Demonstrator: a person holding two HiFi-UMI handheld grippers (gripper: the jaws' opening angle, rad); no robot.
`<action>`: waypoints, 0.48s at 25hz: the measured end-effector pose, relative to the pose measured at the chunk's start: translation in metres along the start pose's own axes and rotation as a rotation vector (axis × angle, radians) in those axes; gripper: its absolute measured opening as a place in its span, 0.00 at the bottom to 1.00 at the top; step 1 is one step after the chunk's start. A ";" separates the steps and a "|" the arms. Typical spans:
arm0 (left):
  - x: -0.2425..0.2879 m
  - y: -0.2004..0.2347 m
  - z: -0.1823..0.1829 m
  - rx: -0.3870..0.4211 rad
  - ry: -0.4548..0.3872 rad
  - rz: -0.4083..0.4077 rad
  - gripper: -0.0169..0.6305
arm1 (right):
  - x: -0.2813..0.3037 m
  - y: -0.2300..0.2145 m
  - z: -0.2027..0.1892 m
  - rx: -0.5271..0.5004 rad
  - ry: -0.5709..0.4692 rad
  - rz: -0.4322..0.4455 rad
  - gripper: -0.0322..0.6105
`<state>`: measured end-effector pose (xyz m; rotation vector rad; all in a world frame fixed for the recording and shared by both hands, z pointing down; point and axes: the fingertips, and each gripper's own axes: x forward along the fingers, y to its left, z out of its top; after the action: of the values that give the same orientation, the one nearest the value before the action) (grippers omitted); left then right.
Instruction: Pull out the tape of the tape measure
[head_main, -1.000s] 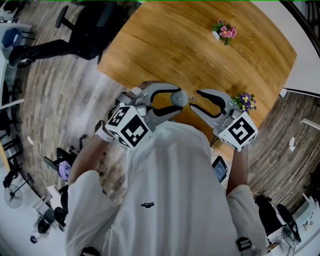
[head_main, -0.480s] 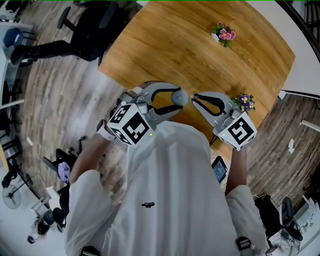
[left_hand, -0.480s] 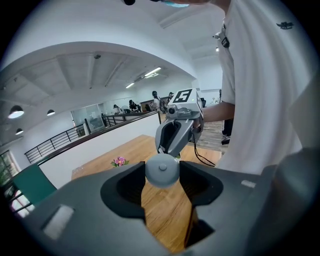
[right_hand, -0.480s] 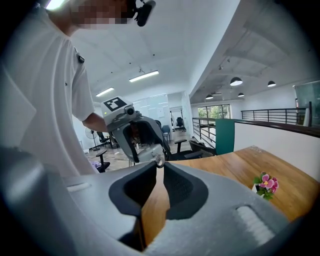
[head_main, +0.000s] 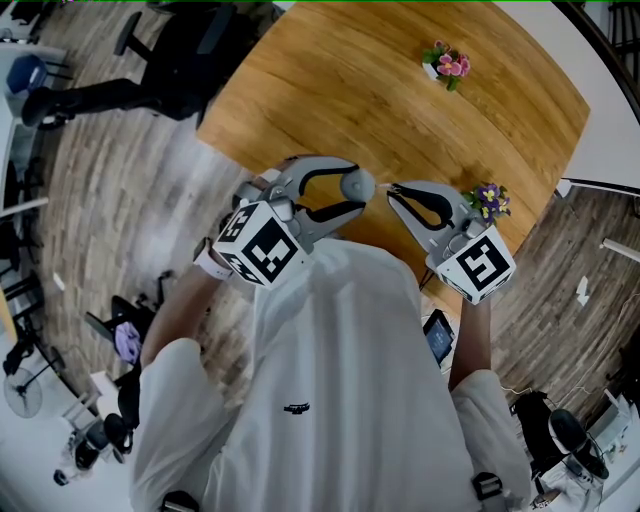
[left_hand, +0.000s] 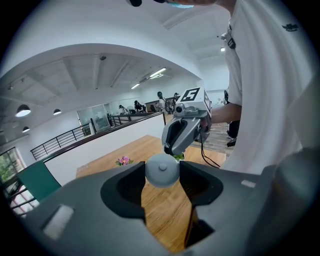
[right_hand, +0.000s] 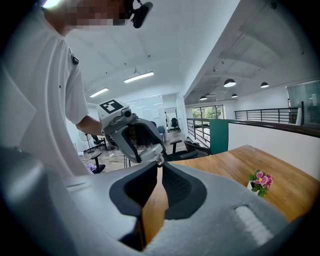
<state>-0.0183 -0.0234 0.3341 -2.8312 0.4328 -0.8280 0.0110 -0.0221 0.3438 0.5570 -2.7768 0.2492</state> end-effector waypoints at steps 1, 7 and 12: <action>-0.001 0.001 0.000 -0.002 0.000 0.006 0.39 | 0.000 -0.001 0.001 0.006 0.000 -0.006 0.11; -0.006 0.007 0.001 -0.027 -0.007 0.031 0.39 | 0.000 -0.001 0.009 0.028 -0.019 -0.033 0.06; -0.005 0.008 0.001 -0.034 -0.015 0.036 0.39 | 0.000 -0.003 0.007 0.037 -0.019 -0.042 0.05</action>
<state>-0.0238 -0.0294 0.3293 -2.8493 0.4987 -0.8001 0.0110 -0.0265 0.3378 0.6298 -2.7805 0.2879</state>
